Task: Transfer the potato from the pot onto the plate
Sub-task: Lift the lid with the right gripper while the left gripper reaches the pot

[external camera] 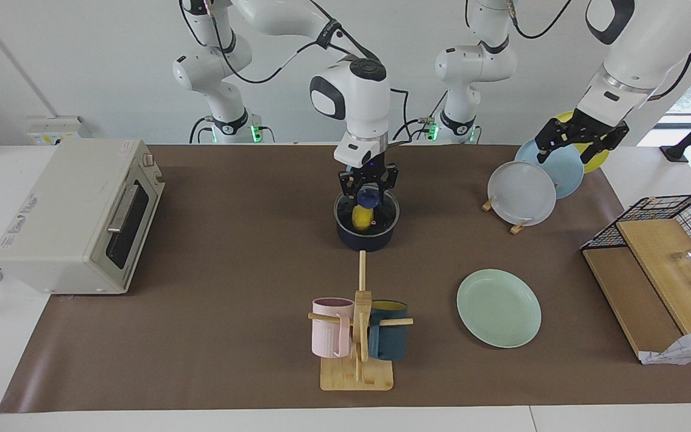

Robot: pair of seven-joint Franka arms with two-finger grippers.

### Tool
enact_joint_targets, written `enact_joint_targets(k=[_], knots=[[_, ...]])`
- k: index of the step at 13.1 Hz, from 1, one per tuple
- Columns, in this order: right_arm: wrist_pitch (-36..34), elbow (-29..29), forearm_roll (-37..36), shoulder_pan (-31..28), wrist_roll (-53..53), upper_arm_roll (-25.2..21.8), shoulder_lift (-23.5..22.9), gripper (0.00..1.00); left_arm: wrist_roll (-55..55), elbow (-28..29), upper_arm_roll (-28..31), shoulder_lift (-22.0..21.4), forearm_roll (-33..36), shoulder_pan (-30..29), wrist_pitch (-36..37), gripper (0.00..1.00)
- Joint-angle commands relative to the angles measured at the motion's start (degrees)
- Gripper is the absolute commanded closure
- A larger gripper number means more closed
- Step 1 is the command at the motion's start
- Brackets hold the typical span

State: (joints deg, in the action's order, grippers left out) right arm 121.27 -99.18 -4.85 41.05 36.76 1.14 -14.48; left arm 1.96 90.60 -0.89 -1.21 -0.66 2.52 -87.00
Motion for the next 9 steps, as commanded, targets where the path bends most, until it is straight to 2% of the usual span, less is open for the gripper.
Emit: enact_joint_targets(k=[1,4,5,7,9], knots=[[-6.56,7.24,-0.69,-3.24,-3.96,0.35,-1.61,0.53,-0.29,0.71,0.19,-0.90,1.27,1.25,0.52,0.00],[-9.02,6.89,0.28,-9.47,-10.20,0.35,0.41,0.53,-3.18,4.83,-0.34,-2.99,1.18,5.02,-1.23,0.00],[-9.82,6.72,0.46,-12.80,-12.92,0.35,1.11,0.53,-4.76,8.59,-0.60,-4.40,0.84,7.56,-5.16,0.00],[-13.06,4.97,2.56,-18.43,-24.22,0.26,2.86,0.53,-17.10,15.02,-0.60,-6.08,0.74,14.75,-11.50,0.00],[-14.13,1.20,2.74,-25.54,-34.33,0.26,6.02,0.52,-25.39,16.61,-0.60,-3.90,-0.56,20.82,-16.51,0.00]])
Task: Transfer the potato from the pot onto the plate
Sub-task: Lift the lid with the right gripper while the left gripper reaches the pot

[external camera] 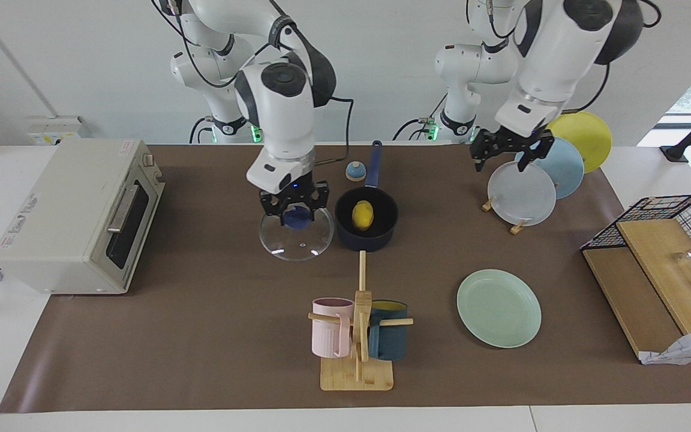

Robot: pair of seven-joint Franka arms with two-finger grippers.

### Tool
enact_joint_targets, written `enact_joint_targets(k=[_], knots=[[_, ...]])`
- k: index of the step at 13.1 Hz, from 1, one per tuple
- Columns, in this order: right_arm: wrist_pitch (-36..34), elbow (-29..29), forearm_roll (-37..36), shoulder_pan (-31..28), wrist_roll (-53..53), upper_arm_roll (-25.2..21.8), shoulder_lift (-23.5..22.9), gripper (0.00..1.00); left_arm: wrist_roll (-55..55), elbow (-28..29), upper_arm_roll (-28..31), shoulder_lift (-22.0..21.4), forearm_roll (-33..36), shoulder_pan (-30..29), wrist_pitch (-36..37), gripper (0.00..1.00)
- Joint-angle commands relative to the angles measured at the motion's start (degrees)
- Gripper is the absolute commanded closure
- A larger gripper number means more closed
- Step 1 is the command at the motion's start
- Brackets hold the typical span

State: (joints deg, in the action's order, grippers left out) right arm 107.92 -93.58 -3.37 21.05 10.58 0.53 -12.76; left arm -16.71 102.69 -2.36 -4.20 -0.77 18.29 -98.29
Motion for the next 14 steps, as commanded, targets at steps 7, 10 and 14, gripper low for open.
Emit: enact_joint_targets(k=[7,10,14], knots=[[17.02,-29.34,7.06,-20.43,-32.12,0.70,13.54,0.51,-30.73,8.40,0.86,10.77,-2.66,16.34,-22.02,0.00],[23.63,-35.69,7.06,-21.57,-32.29,0.70,15.04,0.51,-36.17,8.93,0.86,14.12,-2.66,18.36,-27.03,0.00],[27.76,-38.86,7.06,-23.76,-32.47,0.70,13.90,0.50,-41.72,9.89,0.86,17.37,-2.66,20.64,-30.02,0.00]])
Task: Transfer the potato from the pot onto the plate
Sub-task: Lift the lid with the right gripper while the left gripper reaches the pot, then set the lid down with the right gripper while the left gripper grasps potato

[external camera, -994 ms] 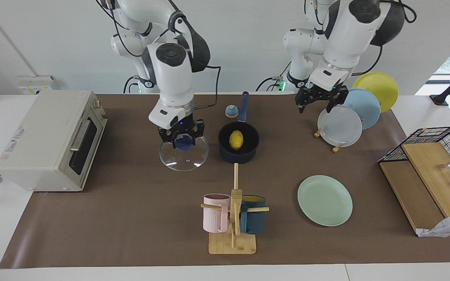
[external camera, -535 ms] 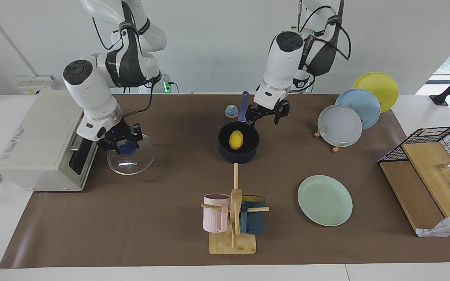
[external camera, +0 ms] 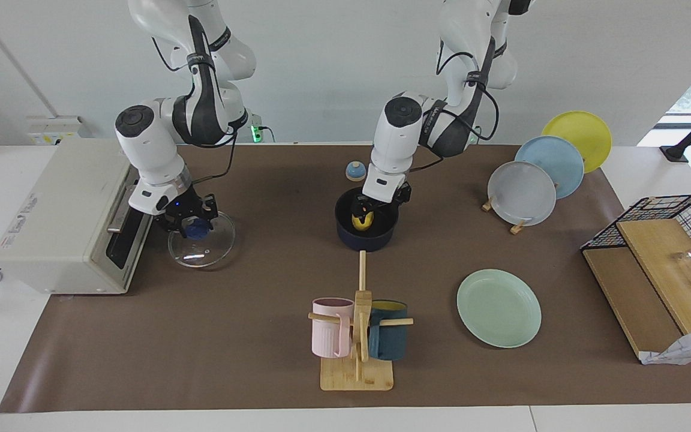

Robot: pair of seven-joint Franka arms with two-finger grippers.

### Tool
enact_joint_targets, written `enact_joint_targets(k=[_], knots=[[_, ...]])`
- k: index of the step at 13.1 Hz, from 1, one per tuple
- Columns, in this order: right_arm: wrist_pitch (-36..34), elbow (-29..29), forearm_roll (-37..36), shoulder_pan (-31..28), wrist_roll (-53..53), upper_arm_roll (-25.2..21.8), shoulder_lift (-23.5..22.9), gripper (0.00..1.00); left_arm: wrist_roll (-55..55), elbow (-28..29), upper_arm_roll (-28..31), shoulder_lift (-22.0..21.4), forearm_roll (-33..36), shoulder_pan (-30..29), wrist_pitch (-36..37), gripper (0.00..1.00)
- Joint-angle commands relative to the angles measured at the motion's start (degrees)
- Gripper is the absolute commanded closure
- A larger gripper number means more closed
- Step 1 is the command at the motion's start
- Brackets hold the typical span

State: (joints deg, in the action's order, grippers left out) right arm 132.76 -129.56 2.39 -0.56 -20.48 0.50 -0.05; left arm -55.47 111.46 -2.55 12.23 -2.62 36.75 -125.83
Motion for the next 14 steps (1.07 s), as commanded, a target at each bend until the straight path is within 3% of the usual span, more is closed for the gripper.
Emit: enact_joint_targets(k=[1,6,12,14], knots=[[3.38,-3.67,1.30,-2.17,-1.41,0.73,1.19,0.49,-3.41,1.13,1.06,1.82,-0.81,2.53,-3.37,0.00],[7.15,-6.84,1.30,-2.08,-1.32,0.73,1.71,0.41,-3.50,2.01,0.97,2.45,-1.34,2.62,-2.15,0.00],[7.33,-7.37,1.39,-2.08,-1.23,0.81,1.89,0.24,-3.42,2.98,0.71,2.09,-4.24,3.59,-1.44,0.00],[6.73,-6.68,1.39,-2.17,-1.23,0.81,1.80,0.00,-3.42,3.15,0.71,2.00,-4.24,3.68,-1.44,0.00]])
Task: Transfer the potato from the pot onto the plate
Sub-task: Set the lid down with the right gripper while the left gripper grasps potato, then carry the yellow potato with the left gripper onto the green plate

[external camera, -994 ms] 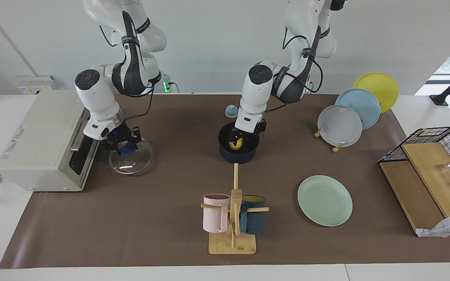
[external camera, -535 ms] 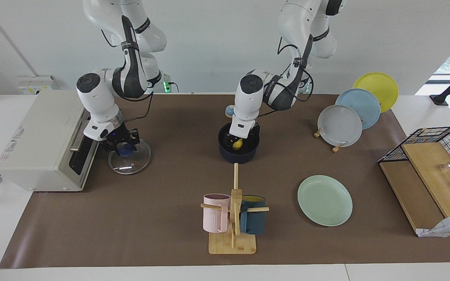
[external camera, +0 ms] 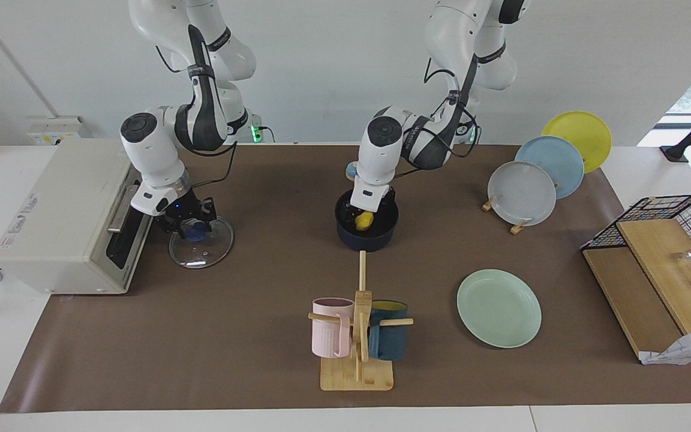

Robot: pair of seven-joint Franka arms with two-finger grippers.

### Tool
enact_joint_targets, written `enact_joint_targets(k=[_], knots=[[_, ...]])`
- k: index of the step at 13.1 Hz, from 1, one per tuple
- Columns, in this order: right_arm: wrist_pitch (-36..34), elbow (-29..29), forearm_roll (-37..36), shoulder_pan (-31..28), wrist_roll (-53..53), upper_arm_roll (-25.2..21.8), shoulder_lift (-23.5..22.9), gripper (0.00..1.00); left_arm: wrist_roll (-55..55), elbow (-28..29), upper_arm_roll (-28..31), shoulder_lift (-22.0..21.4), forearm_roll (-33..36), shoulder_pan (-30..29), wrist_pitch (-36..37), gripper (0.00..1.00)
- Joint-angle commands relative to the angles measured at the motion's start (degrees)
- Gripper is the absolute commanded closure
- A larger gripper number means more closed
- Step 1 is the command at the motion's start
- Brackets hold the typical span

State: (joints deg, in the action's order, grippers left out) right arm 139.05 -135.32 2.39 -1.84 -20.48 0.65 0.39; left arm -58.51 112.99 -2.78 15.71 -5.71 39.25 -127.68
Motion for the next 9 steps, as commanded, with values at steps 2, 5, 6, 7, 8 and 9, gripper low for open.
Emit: enact_joint_targets(k=[2,5,6,7,8,9], knots=[[-3.06,2.67,1.30,-0.80,-1.32,0.67,0.76,0.00,-0.20,1.53,0.93,-1.47,-1.32,1.09,0.85,0.36],[-11.41,10.66,1.30,-0.09,-0.27,0.85,0.67,0.00,0.15,1.18,0.93,-1.38,-1.32,0.65,1.91,1.00],[-16.31,14.52,1.30,0.87,1.04,0.85,0.75,0.00,0.06,1.01,0.93,-1.38,-1.32,0.56,1.99,1.00],[-23.06,19.86,1.30,2.01,3.75,0.85,0.75,0.00,0.06,0.75,0.93,-1.29,-1.32,0.47,2.08,1.00],[-28.17,24.18,1.21,2.80,7.17,0.85,0.67,0.00,0.06,0.39,0.93,-1.29,-1.32,0.30,2.17,1.00],[-31.44,27.01,1.21,4.20,10.60,0.85,0.84,0.00,0.06,-0.48,1.02,-1.38,-1.41,0.12,3.04,1.00]])
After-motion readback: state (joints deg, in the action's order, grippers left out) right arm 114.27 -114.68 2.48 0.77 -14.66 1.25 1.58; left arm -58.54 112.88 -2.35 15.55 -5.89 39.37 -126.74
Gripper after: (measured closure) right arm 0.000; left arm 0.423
